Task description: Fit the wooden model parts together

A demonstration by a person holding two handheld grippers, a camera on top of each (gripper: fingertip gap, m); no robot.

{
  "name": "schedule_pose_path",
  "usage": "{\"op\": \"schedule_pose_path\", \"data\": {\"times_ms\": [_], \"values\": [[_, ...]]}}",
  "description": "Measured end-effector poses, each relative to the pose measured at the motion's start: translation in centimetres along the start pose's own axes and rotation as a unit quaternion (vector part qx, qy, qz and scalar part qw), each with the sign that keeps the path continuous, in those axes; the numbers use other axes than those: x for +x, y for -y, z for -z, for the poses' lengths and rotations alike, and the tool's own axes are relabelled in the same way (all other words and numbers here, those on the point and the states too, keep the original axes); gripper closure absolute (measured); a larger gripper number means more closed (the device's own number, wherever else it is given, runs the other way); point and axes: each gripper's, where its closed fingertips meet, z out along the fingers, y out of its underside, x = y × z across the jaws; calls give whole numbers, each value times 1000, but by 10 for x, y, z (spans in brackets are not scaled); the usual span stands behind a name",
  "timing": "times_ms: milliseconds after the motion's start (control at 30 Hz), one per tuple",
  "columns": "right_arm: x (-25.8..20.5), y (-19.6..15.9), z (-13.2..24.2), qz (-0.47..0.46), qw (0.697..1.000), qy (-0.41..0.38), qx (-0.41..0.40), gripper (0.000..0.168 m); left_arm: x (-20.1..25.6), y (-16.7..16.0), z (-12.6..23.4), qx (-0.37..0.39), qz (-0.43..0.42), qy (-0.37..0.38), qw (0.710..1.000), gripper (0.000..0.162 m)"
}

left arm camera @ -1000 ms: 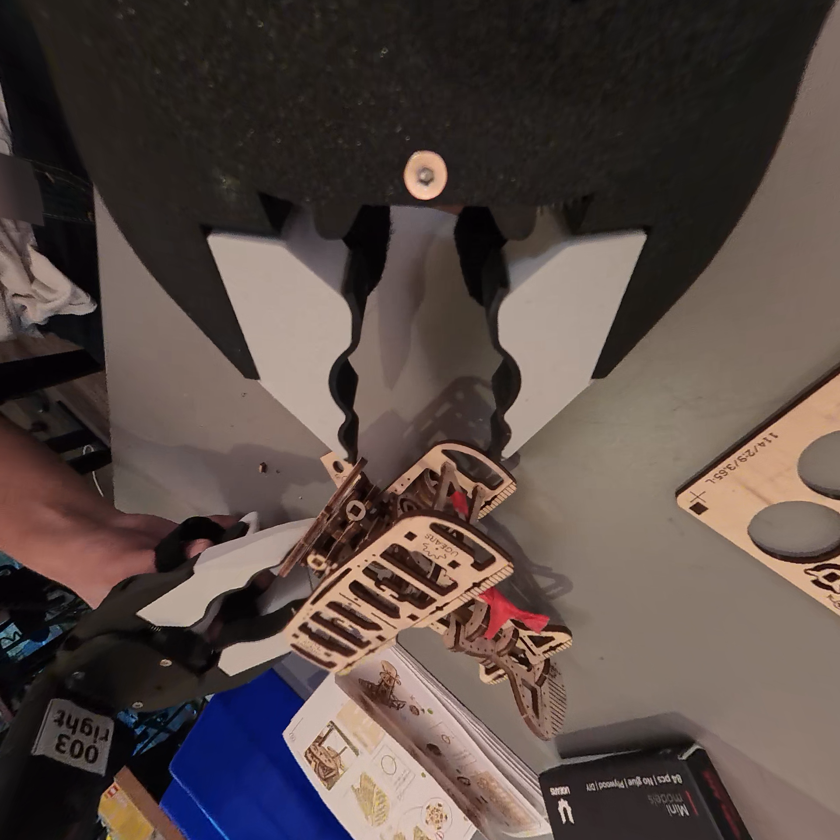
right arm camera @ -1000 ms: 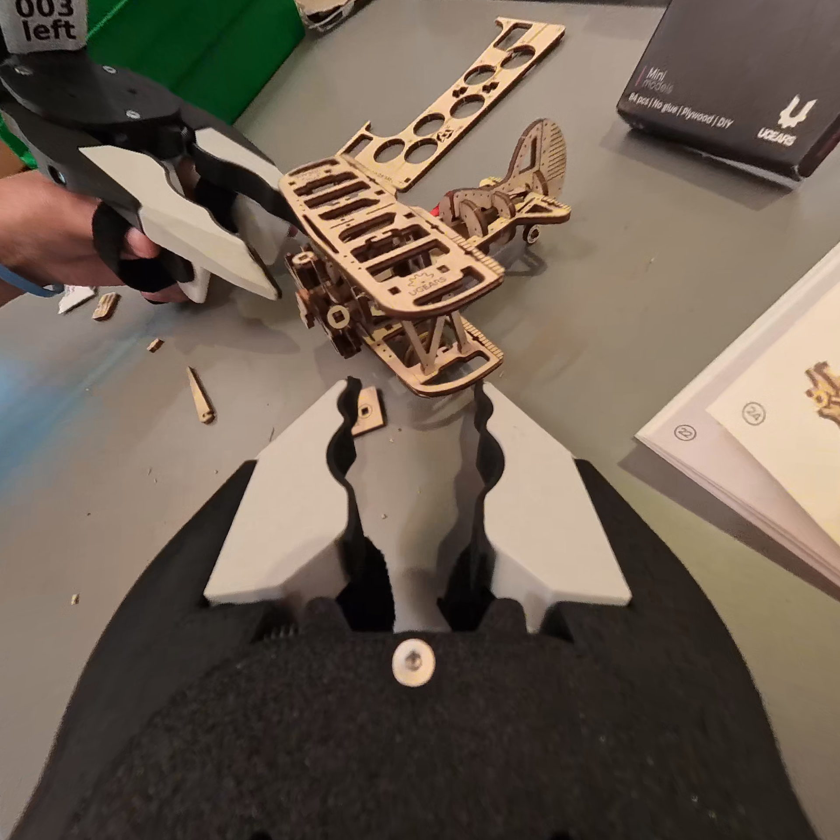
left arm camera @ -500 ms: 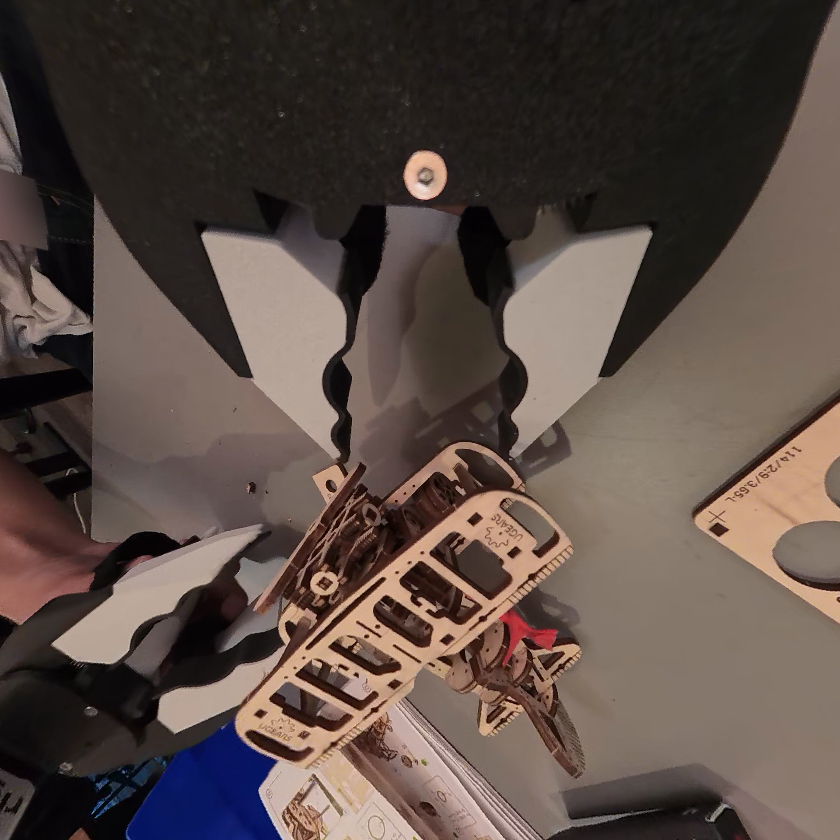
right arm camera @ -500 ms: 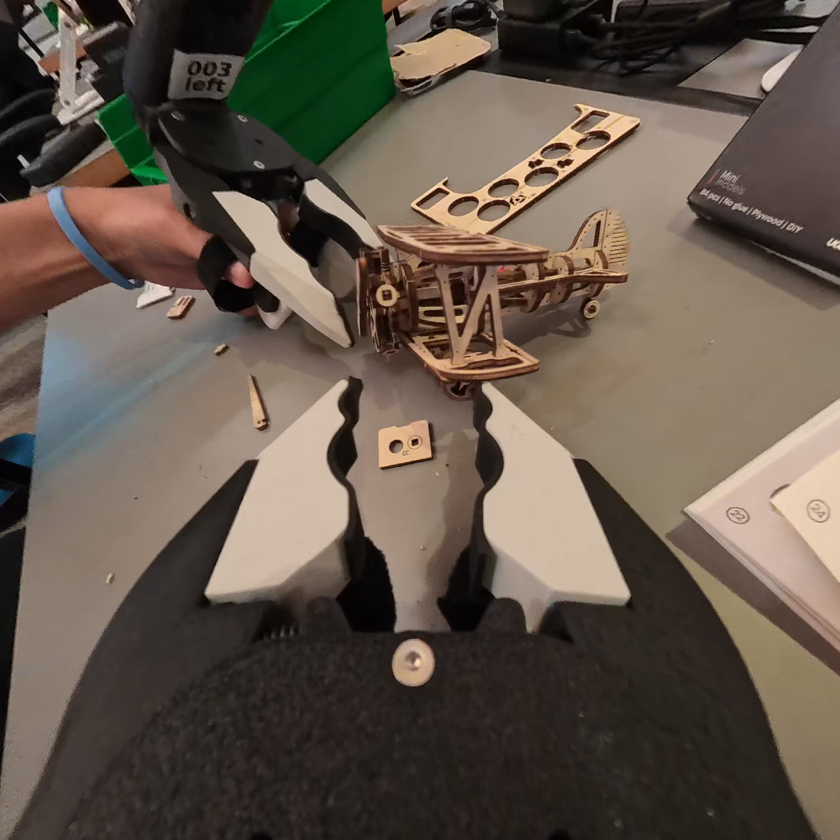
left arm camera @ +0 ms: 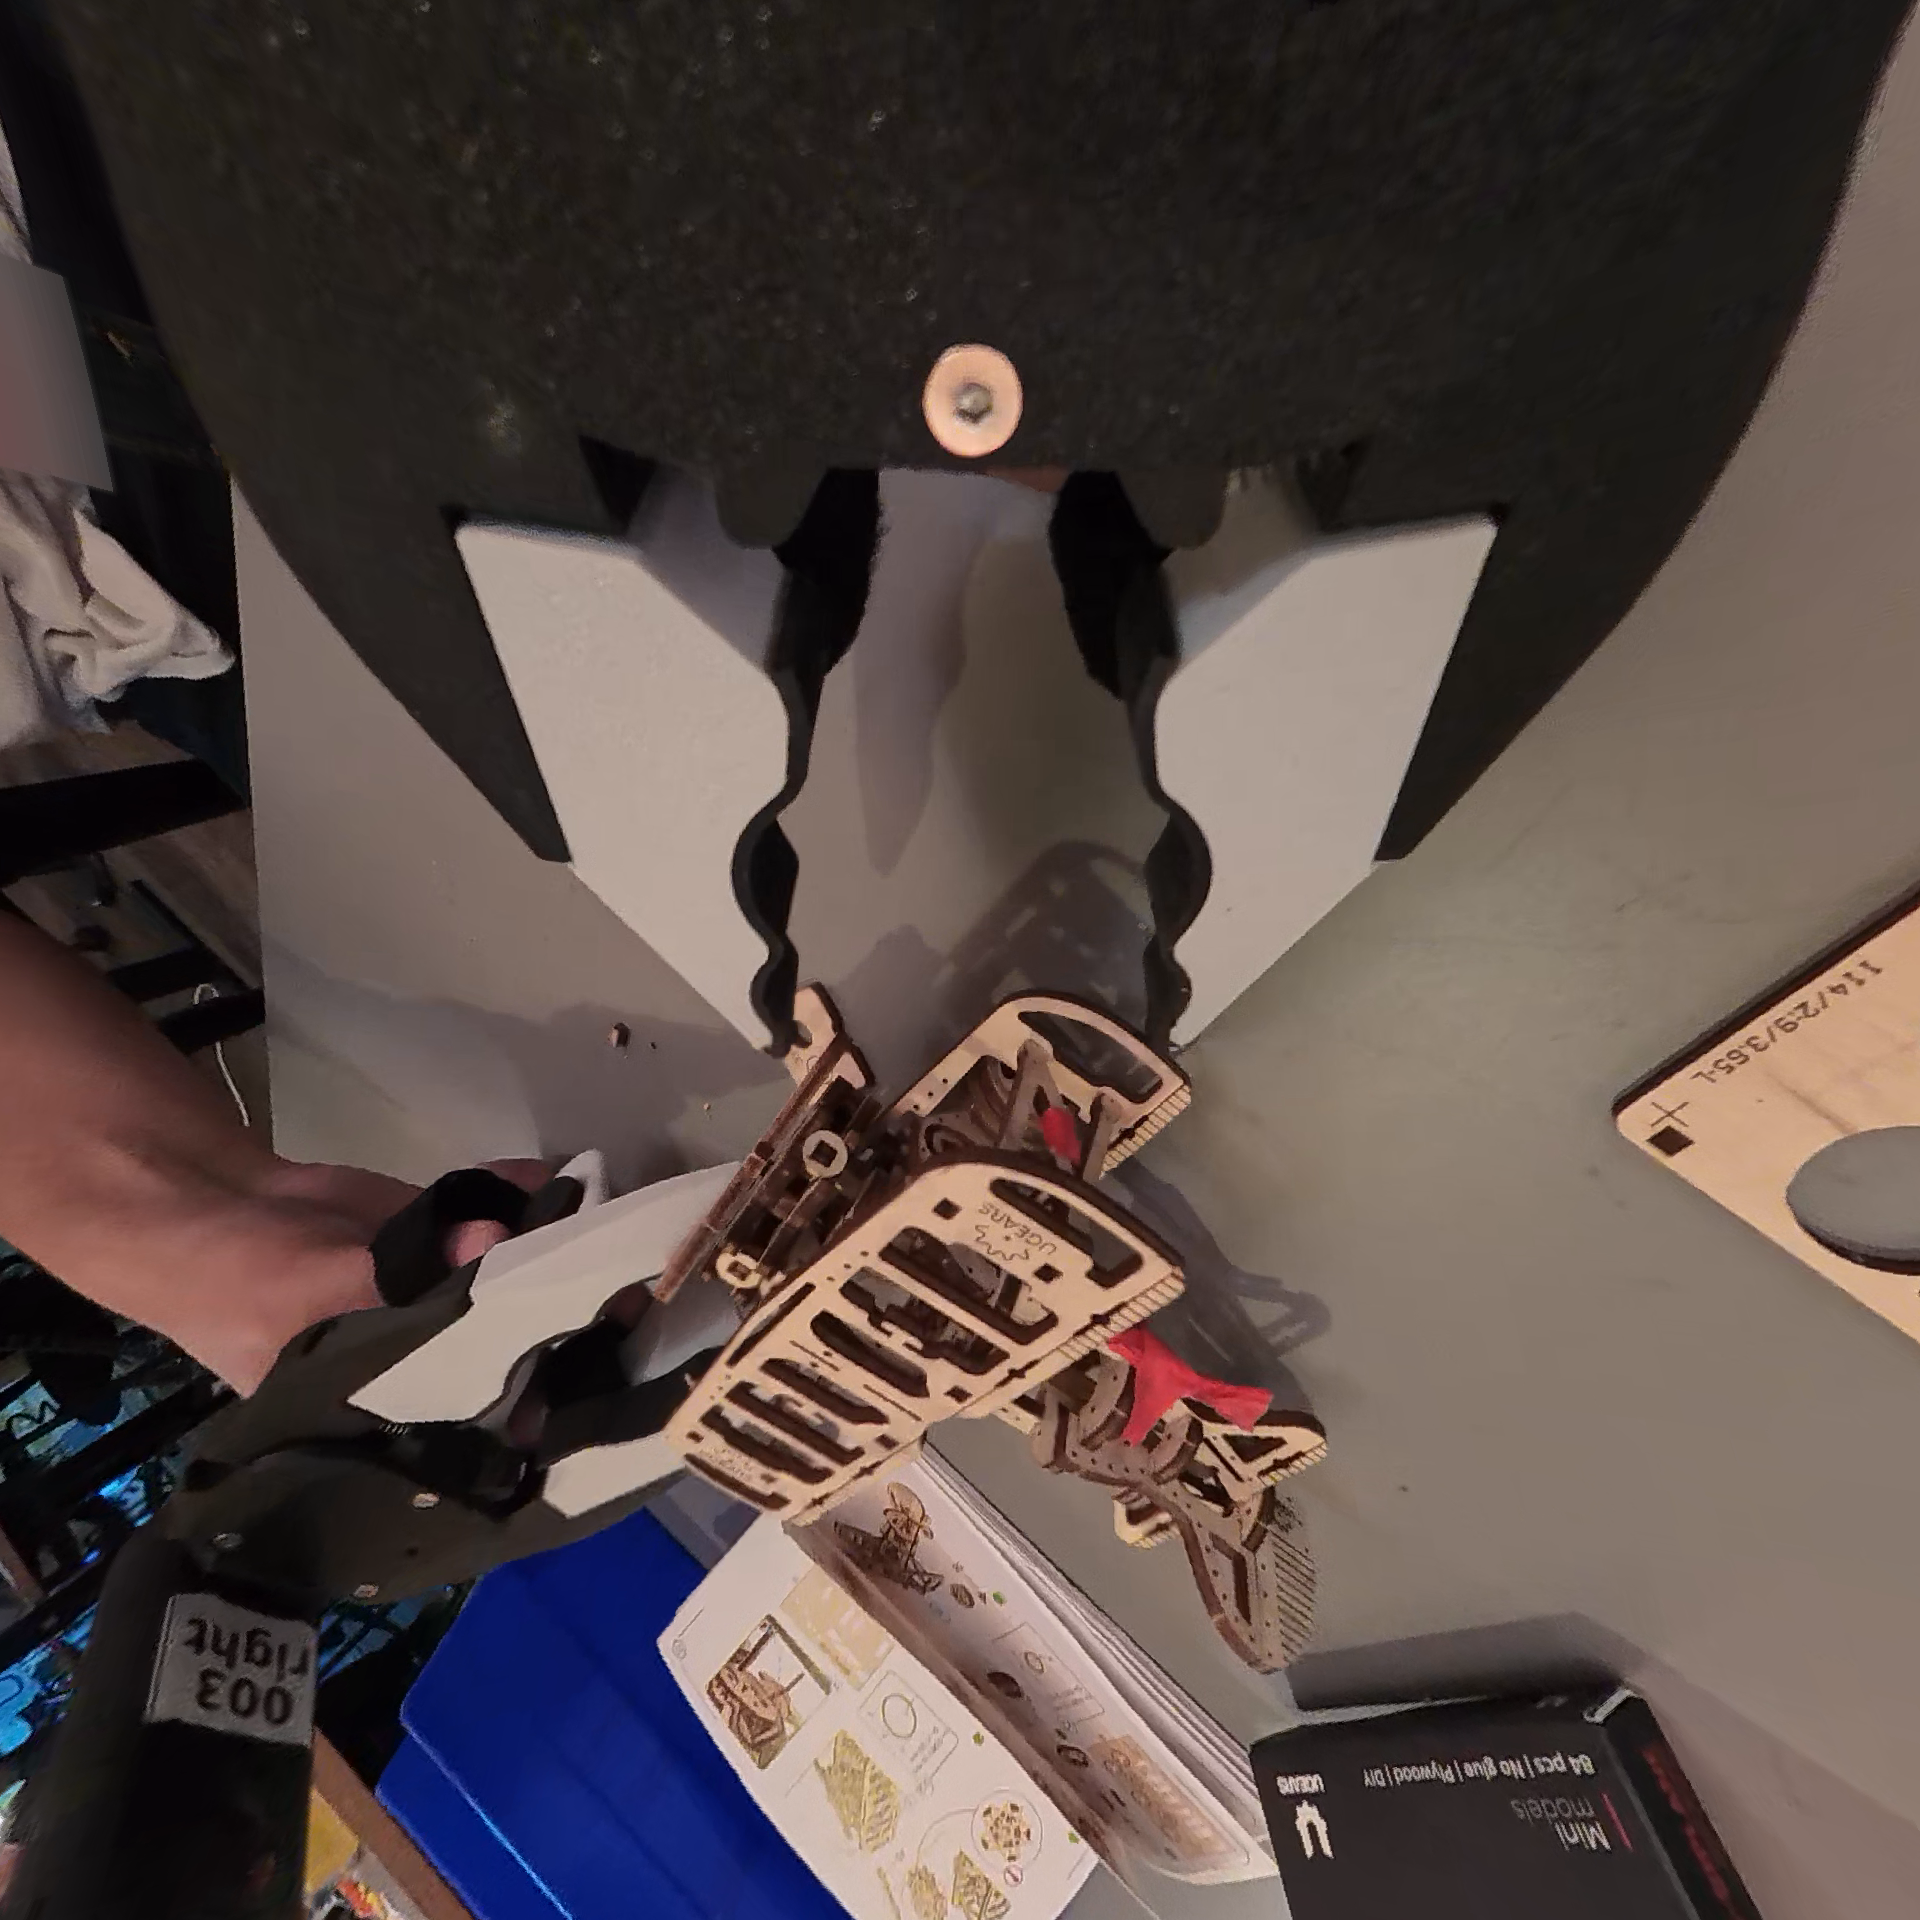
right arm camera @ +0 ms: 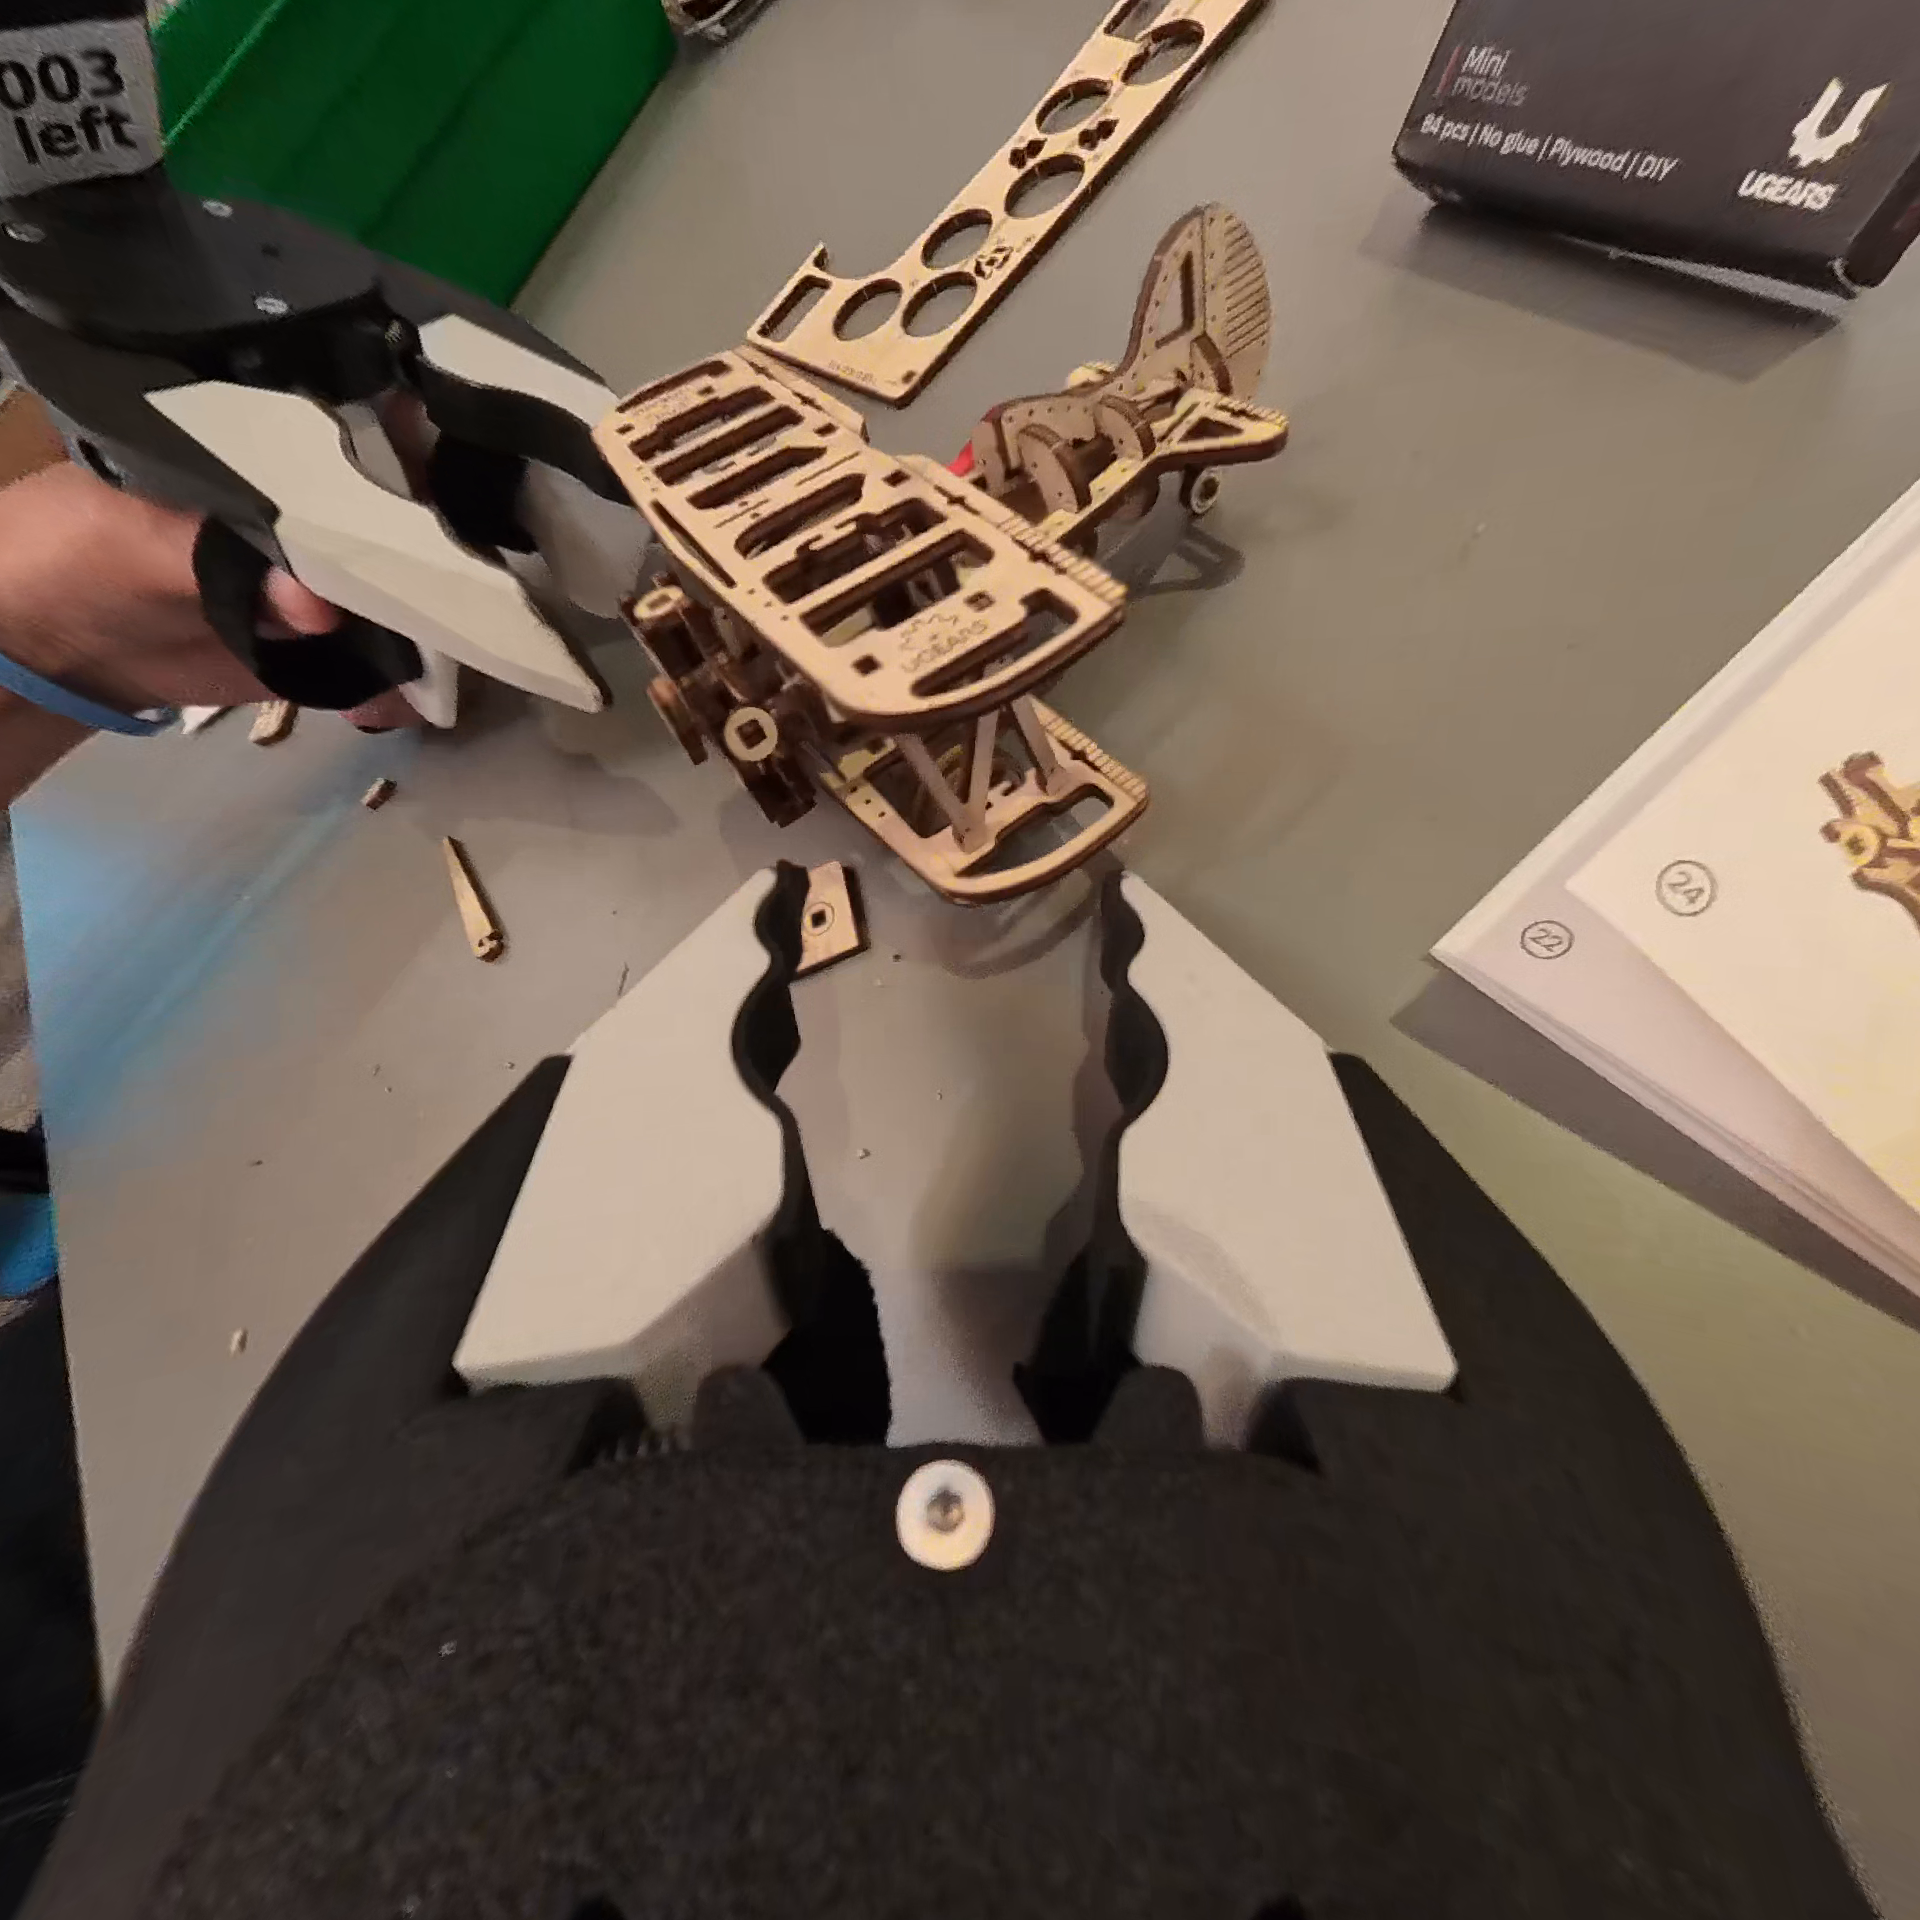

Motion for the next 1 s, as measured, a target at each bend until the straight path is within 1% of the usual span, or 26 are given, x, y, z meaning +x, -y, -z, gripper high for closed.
{"op": "schedule_pose_path", "data": {"times_ms": [67,167,233,333,467,567,667,733,833,933,1000], "values": [[1,3,-1,4,1000,-1,3,111,2,2,-2,5,-3,2,1000,96],[-2,3,-3,34,999,-7,1,111,3,2,1,5,-13,15,1000,92],[-6,7,-3,59,998,-10,9,110,5,3,8,7,-20,18,1000,93],[-14,11,-4,74,997,-6,8,112,8,9,22,25,-24,21,999,97],[-18,-3,-15,64,998,3,-20,112,2,-5,24,11,-8,18,1000,98],[-17,-10,-13,59,997,3,-44,110,-1,-16,24,6,3,19,1000,98],[-15,-10,-2,53,998,-1,-27,112,1,-20,32,14,-5,31,999,100],[-13,-7,3,43,999,0,-8,116,4,-24,37,16,-15,41,999,104],[-16,3,2,31,999,9,21,116,9,-25,35,22,-26,46,998,112],[-22,2,-6,54,998,6,12,115,6,-23,29,16,-24,58,998,105],[-26,1,-8,71,997,-1,7,114,4,-20,26,18,-21,62,998,103]]}}
